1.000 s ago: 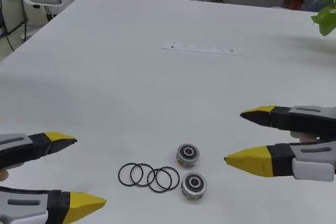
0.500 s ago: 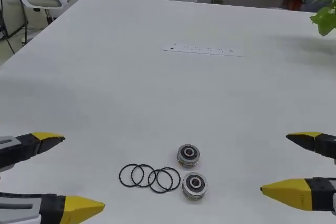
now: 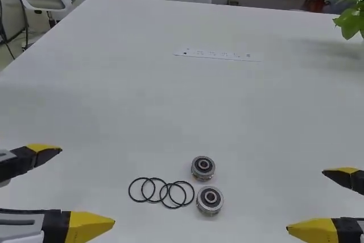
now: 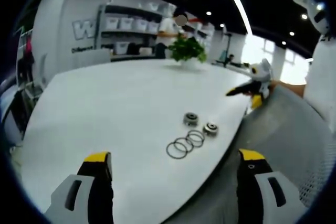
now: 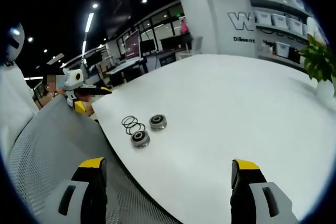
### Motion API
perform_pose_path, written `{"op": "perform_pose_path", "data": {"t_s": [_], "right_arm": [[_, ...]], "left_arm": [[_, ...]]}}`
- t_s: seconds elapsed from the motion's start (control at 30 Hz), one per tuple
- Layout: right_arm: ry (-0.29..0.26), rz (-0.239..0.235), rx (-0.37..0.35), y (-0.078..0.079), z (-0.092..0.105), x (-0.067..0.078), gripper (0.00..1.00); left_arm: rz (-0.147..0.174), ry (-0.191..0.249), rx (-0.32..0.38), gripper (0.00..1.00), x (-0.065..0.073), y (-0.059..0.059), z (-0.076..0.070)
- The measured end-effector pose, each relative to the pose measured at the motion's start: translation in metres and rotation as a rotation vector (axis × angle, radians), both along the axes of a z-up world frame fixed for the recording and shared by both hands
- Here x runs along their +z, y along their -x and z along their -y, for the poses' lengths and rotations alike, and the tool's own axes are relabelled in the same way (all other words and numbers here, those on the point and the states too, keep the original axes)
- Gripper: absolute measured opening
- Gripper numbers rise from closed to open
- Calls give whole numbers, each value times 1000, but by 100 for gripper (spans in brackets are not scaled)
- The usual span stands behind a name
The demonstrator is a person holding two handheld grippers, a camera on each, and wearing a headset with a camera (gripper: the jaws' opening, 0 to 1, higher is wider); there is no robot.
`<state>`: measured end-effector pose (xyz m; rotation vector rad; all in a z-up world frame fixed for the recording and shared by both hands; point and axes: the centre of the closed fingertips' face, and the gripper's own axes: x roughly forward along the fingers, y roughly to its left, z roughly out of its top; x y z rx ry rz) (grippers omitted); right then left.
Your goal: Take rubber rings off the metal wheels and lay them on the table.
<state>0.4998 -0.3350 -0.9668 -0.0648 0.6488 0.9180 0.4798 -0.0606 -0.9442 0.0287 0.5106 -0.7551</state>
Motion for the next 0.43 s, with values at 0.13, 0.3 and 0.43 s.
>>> {"op": "perform_pose_path", "data": {"t_s": [0.13, 0.3, 0.43], "right_arm": [[17, -14, 6, 3, -1, -5, 99], [24, -19, 5, 5, 0, -5, 99], [34, -20, -4, 5, 3, -5, 99]], "left_arm": [[-3, 9, 5, 100, 0, 0, 0], [-9, 11, 2, 100, -1, 1, 1], [-5, -5, -18, 100, -1, 2, 3]]}}
